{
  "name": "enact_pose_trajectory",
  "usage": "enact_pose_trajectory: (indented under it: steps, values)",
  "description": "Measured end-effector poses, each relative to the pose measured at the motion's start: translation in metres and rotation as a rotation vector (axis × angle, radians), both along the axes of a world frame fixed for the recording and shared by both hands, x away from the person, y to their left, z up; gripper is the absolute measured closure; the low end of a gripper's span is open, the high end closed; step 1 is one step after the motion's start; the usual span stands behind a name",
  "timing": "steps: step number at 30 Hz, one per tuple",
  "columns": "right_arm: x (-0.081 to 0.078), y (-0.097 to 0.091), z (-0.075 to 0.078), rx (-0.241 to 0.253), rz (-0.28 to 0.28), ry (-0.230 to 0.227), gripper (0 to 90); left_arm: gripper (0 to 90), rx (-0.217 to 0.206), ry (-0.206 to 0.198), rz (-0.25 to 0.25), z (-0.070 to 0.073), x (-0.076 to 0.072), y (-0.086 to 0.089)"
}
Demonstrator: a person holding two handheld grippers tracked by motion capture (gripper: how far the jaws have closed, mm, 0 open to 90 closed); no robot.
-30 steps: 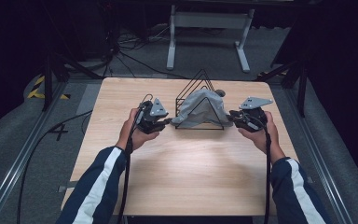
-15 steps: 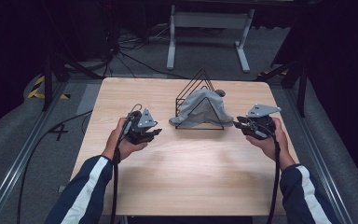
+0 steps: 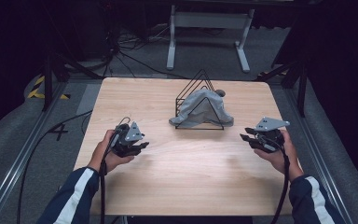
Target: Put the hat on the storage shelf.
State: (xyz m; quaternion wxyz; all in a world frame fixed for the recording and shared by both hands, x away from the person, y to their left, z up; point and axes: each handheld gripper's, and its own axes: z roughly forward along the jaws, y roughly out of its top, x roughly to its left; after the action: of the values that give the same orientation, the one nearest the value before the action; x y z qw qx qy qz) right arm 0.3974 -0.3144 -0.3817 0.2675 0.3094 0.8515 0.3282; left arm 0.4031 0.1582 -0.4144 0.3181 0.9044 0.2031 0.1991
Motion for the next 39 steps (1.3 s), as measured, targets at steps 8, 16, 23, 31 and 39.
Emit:
enact_pose_trajectory:
  steps: [8,16,23,31,39]
  values:
    - [-0.017,-0.015,-0.014,0.002,-0.014,0.020,62.5,57.9,0.028,0.003,0.024,-0.012,-0.016,0.018]
    - [-0.035,-0.032,-0.034,0.041,0.001,0.039,49.9,44.5,0.006,0.028,0.052,-0.027,-0.030,0.037]
    - [-0.048,-0.048,-0.049,0.063,-0.021,0.064,41.8,33.0,-0.037,0.047,0.084,-0.039,-0.041,0.051]
    - [-0.060,-0.066,-0.067,0.084,-0.063,0.104,37.5,28.0,-0.069,0.070,0.120,-0.057,-0.050,0.064]
    - [-0.070,-0.077,-0.083,0.140,-0.105,0.135,31.8,20.1,-0.164,0.127,0.176,-0.065,-0.059,0.077]
